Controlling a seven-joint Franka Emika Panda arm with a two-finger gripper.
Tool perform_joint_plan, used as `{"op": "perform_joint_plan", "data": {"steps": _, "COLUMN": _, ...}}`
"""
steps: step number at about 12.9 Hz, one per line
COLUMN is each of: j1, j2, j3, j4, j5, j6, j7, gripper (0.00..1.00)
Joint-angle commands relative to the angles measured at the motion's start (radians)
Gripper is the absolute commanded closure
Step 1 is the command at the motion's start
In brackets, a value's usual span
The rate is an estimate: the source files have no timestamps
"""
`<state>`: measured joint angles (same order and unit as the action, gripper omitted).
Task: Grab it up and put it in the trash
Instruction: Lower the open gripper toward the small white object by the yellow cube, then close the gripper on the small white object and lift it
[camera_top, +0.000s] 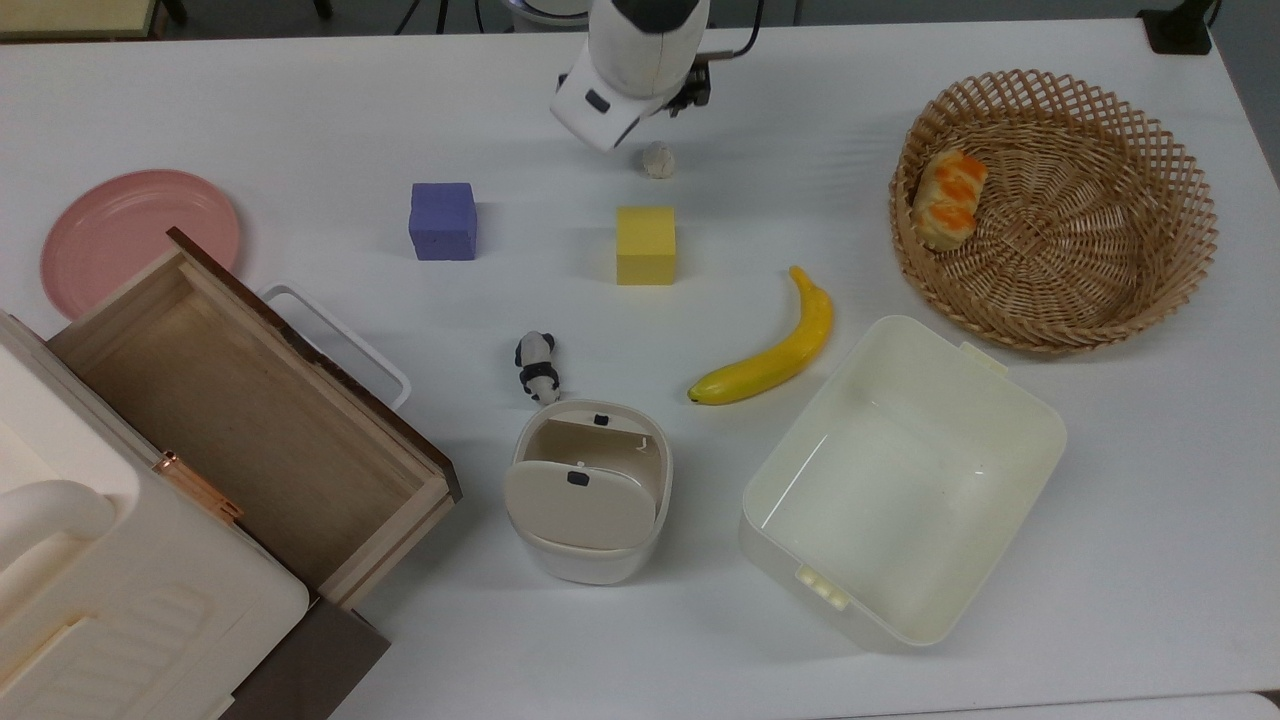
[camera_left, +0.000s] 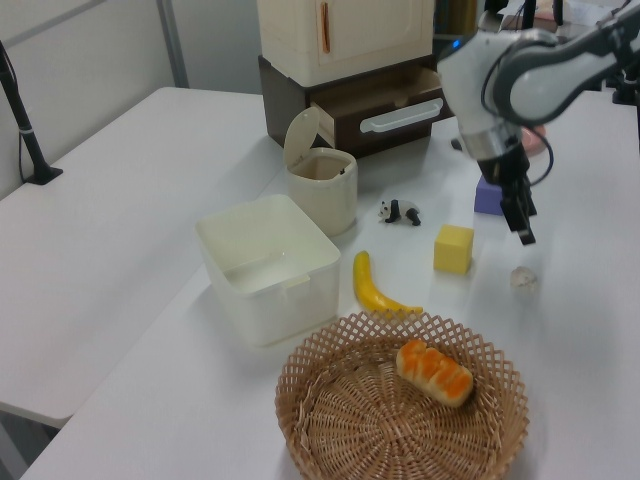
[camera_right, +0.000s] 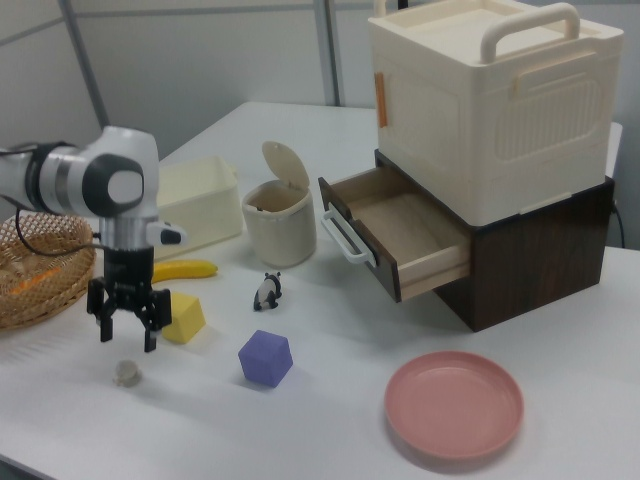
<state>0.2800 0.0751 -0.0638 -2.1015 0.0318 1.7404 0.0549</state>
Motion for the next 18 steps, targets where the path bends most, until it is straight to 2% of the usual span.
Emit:
{"op": "perform_joint_plan", "data": {"steps": 1, "j1": 0.022, "j2": 0.053, "j3": -0.004, "j4": -0.057, "j5": -0.001, "j6": 0.12, "j7": -0.018, "gripper": 0.13}}
{"op": "perform_joint_plan", "data": {"steps": 4, "j1": 0.057, "j2": 0.084, "j3": 0.002, "j4": -0.097, "j5": 0.002, "j6": 0.25, "j7": -0.007, "gripper": 0.34}}
{"op": "perform_joint_plan", "data": {"steps": 7, "j1": 0.059, "j2": 0.094, "j3": 0.031, "j4": -0.097, "j5": 0.011, "j6": 0.248, "j7": -0.004, "gripper": 0.47}}
{"op": "perform_joint_plan", "data": {"steps": 13, "j1": 0.059, "j2": 0.081, "j3": 0.038, "j4": -0.074, "j5": 0.02, "j6": 0.203, "j7": 0.0, "gripper": 0.97}}
{"op": "perform_joint_plan", "data": {"steps": 14, "j1": 0.057, "j2": 0.078, "j3": 0.038, "j4": -0.033, "j5": 0.02, "j6": 0.168, "j7": -0.007, "gripper": 1.0}}
{"op": "perform_joint_plan", "data": {"steps": 18, "j1": 0.045, "j2": 0.081, "j3": 0.035, "j4": 0.159, "j5": 0.01, "j6": 0.171, "j7": -0.015, "gripper": 1.0}}
